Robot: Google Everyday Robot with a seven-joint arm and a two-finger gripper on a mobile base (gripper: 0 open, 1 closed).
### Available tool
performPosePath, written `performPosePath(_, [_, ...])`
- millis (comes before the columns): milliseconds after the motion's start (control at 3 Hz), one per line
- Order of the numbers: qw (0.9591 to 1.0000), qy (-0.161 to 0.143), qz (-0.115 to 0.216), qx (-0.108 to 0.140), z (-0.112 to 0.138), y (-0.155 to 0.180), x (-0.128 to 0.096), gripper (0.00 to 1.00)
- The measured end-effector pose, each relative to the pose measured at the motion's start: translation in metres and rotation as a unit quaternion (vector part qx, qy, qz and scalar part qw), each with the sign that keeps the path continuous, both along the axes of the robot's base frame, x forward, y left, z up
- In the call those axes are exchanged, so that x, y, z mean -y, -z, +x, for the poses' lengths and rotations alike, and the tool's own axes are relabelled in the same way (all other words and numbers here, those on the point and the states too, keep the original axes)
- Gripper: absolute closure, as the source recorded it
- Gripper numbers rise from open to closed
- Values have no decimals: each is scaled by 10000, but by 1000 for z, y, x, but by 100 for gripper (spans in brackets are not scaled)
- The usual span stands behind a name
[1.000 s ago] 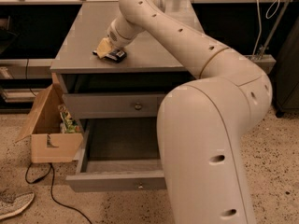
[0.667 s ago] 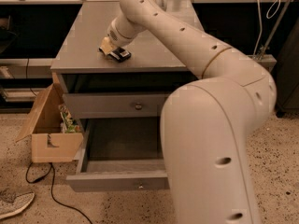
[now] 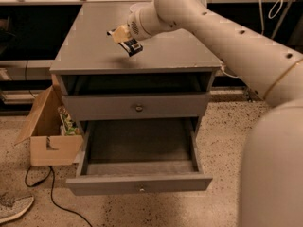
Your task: Place rxbar blueberry into middle drawer
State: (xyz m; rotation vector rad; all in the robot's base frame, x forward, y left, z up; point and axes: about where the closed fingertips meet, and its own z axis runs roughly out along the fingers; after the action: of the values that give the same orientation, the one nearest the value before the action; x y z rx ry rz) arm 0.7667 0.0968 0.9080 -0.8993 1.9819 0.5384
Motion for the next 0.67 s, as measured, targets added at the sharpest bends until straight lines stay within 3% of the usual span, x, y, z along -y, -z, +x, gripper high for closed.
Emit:
performPosePath(333, [9984,-225,511,100,-36,0,20,100])
performPosePath(667, [9974,-248,652,189,-47,-7,38,100])
